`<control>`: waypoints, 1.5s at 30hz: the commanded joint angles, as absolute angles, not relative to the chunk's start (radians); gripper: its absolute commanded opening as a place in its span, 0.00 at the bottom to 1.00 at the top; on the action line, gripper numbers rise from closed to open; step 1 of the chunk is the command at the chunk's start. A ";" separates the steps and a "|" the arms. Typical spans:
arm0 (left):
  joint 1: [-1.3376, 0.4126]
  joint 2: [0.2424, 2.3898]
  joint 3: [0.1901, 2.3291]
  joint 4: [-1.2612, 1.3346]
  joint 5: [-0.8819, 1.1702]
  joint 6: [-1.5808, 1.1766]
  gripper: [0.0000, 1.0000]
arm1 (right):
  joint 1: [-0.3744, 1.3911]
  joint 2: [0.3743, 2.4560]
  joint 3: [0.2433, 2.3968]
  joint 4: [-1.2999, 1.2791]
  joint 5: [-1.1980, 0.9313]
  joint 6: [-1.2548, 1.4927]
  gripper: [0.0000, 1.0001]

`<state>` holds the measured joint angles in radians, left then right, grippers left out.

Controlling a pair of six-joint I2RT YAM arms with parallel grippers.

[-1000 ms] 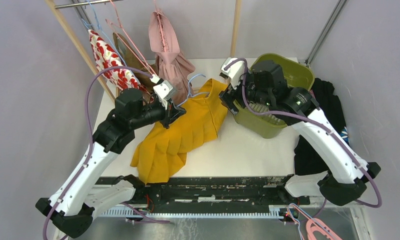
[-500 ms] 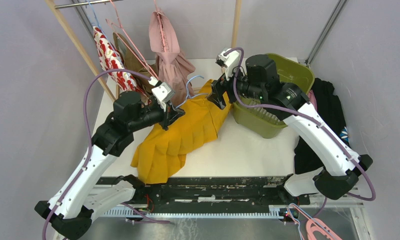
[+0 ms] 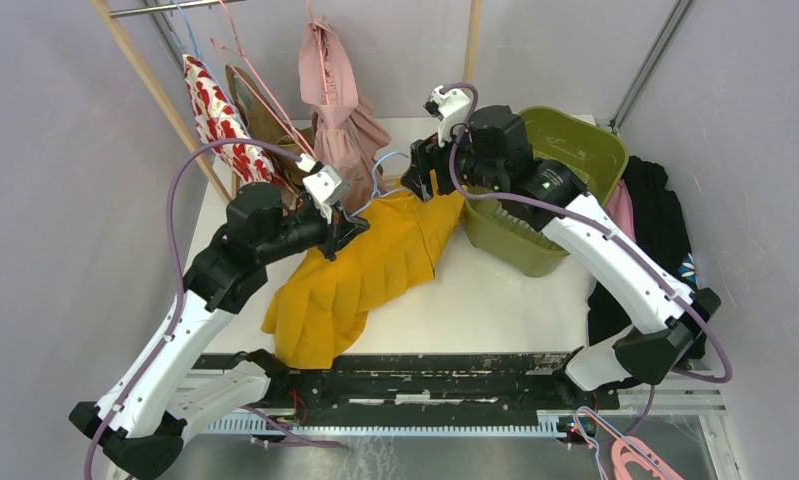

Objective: Remove the skirt from the hanger

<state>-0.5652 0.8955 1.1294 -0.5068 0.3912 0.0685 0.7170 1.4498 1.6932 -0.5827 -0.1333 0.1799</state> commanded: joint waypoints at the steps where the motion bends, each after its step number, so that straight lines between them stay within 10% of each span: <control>1: -0.570 0.853 1.156 -0.367 0.379 0.045 0.03 | 0.712 1.459 1.676 -0.552 -0.009 0.189 0.71; 5: -0.569 0.846 1.151 -0.367 0.372 0.047 0.03 | 0.712 1.462 1.667 -0.580 0.057 0.160 0.65; 9: -0.570 0.844 1.151 -0.367 0.365 0.048 0.03 | 0.713 1.475 1.685 -0.625 0.124 0.155 0.11; 11: -0.570 0.846 1.154 -0.367 0.359 0.048 0.03 | 0.712 1.480 1.695 -0.644 0.165 0.148 0.01; 28: -0.569 0.782 1.185 -0.471 0.262 0.068 0.03 | 0.484 1.507 1.641 -0.535 0.442 -0.006 0.01; 45: -0.570 1.088 1.243 0.132 0.219 -0.001 0.03 | 0.754 1.427 1.582 -0.639 -0.138 0.340 0.01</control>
